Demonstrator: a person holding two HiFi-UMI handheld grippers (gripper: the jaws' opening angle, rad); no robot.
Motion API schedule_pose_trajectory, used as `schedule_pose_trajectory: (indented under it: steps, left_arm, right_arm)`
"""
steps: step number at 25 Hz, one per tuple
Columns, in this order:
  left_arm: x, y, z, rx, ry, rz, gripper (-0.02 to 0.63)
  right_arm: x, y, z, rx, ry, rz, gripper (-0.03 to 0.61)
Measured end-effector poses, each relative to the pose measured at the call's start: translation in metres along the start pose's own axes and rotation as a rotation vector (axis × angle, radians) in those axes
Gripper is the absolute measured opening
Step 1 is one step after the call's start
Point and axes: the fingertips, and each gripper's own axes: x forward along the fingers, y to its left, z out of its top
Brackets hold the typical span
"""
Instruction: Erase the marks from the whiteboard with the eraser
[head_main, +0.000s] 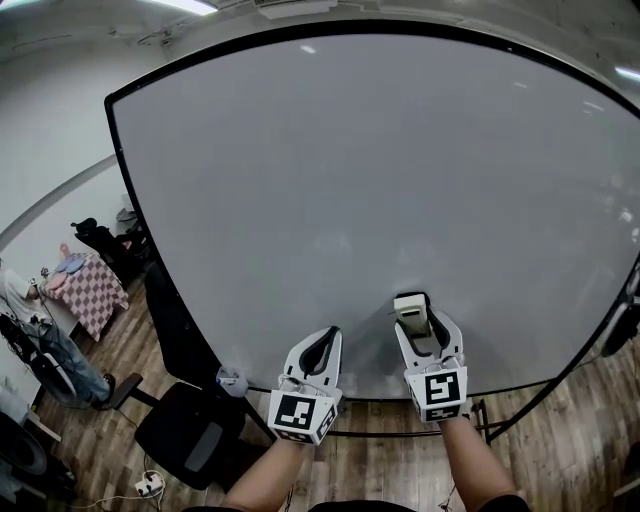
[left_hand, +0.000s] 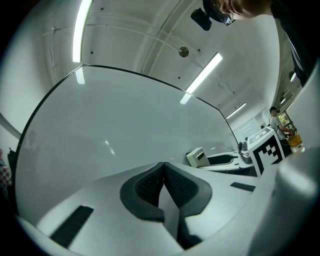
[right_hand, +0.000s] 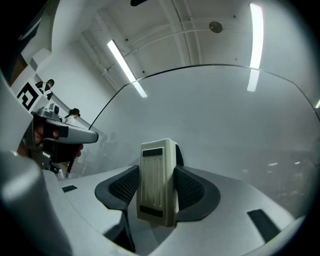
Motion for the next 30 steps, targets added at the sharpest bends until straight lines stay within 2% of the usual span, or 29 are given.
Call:
schedule_pose_trajectory:
  steps: [10, 14, 16, 22, 30]
  left_arm:
    - [-0.011, 0.022, -0.007, 0.000, 0.011, 0.046, 0.020]
    - [-0.018, 0.022, -0.007, -0.028, 0.018, 0.053, 0.020]
    - [-0.021, 0.021, -0.004, -0.034, 0.008, 0.052, 0.020]
    - [-0.022, 0.011, -0.006, -0.030, 0.014, 0.036, 0.019]
    - [-0.023, -0.010, -0.019, -0.074, 0.042, 0.005, 0.020]
  right_arm:
    - [0.028, 0.065, -0.014, -0.116, 0.102, 0.158, 0.249]
    - [0.025, 0.083, -0.015, -0.093, 0.101, 0.241, 0.249]
    - [0.017, 0.082, -0.009, -0.050, 0.065, 0.256, 0.252]
    - [-0.015, 0.058, 0.032, 0.014, -0.090, 0.233, 0.255]
    - [-0.062, 0.024, 0.026, 0.091, -0.100, 0.132, 0.256]
